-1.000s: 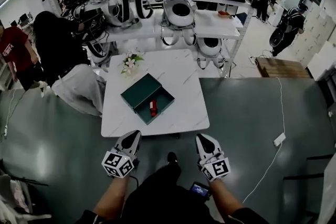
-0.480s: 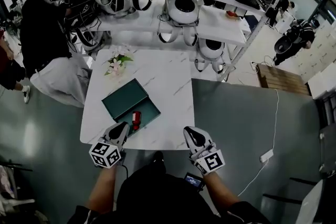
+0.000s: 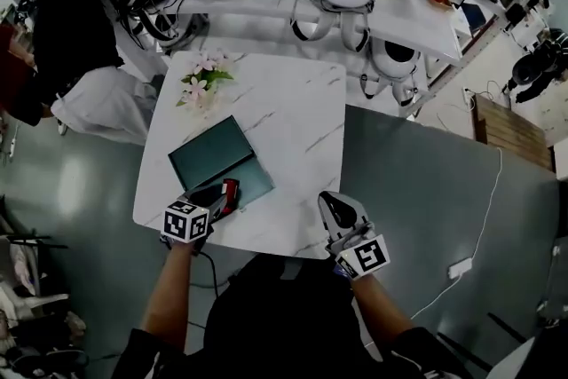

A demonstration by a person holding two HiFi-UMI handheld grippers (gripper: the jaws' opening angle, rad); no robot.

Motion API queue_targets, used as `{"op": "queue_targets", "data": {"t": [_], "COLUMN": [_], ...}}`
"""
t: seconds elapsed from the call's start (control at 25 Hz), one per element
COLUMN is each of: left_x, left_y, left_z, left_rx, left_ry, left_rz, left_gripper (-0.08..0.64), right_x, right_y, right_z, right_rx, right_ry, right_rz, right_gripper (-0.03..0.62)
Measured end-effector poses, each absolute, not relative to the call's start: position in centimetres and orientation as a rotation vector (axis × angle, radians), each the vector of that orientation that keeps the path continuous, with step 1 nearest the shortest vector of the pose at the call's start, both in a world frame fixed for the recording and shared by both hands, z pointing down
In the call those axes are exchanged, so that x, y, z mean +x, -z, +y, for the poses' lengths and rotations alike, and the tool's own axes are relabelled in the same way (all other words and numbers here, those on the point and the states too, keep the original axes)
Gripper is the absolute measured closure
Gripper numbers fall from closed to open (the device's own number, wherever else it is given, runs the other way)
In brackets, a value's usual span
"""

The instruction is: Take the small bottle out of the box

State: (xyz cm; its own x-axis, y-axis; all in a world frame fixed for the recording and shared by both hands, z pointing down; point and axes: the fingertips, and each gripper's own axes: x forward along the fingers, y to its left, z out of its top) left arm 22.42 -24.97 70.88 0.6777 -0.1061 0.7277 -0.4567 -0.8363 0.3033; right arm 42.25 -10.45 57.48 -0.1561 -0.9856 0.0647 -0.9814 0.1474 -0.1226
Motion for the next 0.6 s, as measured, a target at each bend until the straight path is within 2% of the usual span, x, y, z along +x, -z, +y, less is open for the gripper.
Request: {"op": "queue_targets", "data": {"t": [0.24,0.48,0.6], "left_x": [23.1,22.2,22.1], "left_y": [-75.7,-78.9,-79.8], "left_z": [-25.8,-26.6,-26.6], "left_rx": [2.260,2.082,2.033], "left_ry": [-1.214,-1.242,-1.253], "left_rz": [-0.543,-0.592,-0.578], "left_gripper": [0.350,0.304,0.304], "right_x": [45.7,48.9,49.5], "right_y": [-59.6,-61.5,-62.2], "right_z": [-11.0,-11.1,-11.6], "right_rx": [-1.890,-1.875,-1.865], "right_ry": [0.305,0.396,0.429], "right_rz": [2.491,2.493,2.486], "right_gripper": [0.554,0.554,0.554]}}
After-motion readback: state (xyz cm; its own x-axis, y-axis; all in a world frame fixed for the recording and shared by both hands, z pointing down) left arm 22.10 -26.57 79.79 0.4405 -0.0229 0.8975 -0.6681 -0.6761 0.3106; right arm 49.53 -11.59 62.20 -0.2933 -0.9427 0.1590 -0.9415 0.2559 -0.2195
